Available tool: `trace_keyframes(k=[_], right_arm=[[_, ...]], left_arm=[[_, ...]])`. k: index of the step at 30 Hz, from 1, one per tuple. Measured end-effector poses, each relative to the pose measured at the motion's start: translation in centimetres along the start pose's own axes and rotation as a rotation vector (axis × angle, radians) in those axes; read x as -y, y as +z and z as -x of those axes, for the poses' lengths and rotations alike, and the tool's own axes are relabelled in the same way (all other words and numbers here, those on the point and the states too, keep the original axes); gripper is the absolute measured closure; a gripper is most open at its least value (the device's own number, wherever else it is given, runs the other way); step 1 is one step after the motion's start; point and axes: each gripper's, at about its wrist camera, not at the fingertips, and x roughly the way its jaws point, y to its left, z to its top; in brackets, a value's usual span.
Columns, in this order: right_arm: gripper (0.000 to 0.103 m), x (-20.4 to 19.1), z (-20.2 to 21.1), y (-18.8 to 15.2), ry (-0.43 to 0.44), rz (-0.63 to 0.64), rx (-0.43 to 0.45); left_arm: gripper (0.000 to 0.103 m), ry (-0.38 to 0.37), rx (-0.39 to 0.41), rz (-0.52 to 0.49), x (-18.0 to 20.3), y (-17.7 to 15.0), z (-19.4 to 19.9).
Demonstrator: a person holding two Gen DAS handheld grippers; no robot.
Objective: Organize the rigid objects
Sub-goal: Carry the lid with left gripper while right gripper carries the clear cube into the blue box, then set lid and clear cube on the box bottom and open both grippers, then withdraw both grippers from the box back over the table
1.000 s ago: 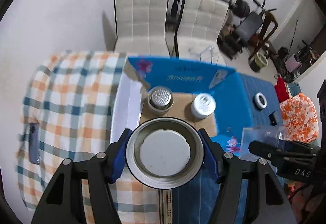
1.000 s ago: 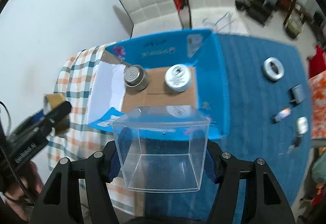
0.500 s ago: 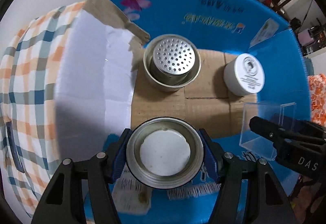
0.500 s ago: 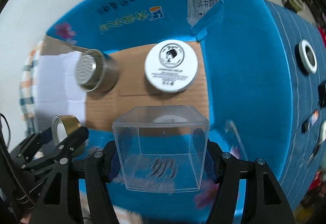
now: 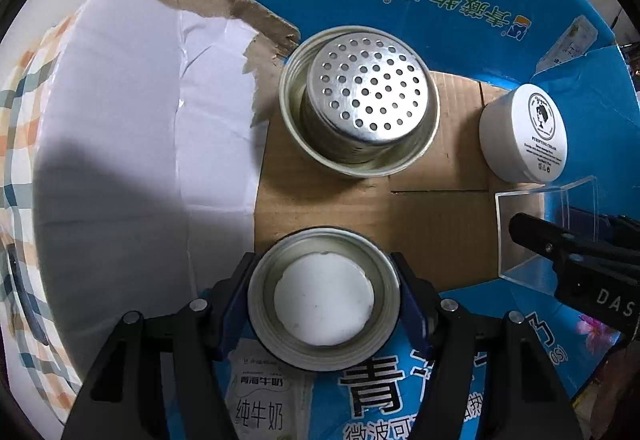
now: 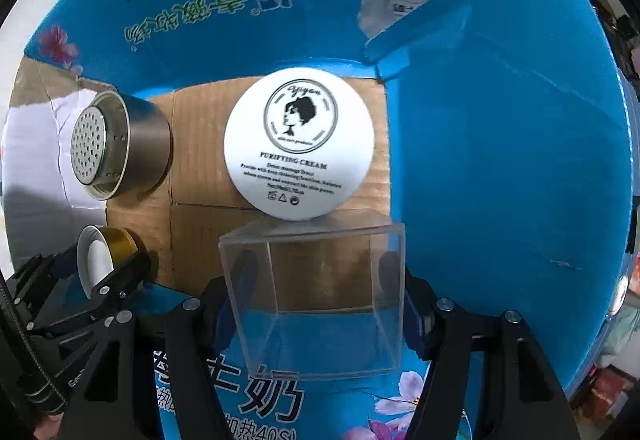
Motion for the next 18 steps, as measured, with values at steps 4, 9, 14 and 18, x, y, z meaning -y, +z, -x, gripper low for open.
trace_keyframes(k=[4,9,14,18], right_arm=[[0.029,-0.2,0.0,-0.2,0.016,0.022,-0.031],[0.017,-0.4,1.1,-0.6,0.042,0.022,-0.007],[0.016,0.3,3.2,-1.6,0.025,0.042,0.033],[0.007,1.3,5.8,-2.9,0.017,0.063,0.086]], left_arm=[[0.041,0.014,-0.011,-0.003,0.0,-0.7,0.4],[0.040,-0.002,-0.006,0.018,-0.1,-1.0,1.7],[0.000,0.044,0.036,0.003,0.1,-2.1,5.1],[0.000,0.046,0.102,0.026,-0.3,-3.5,8.3]])
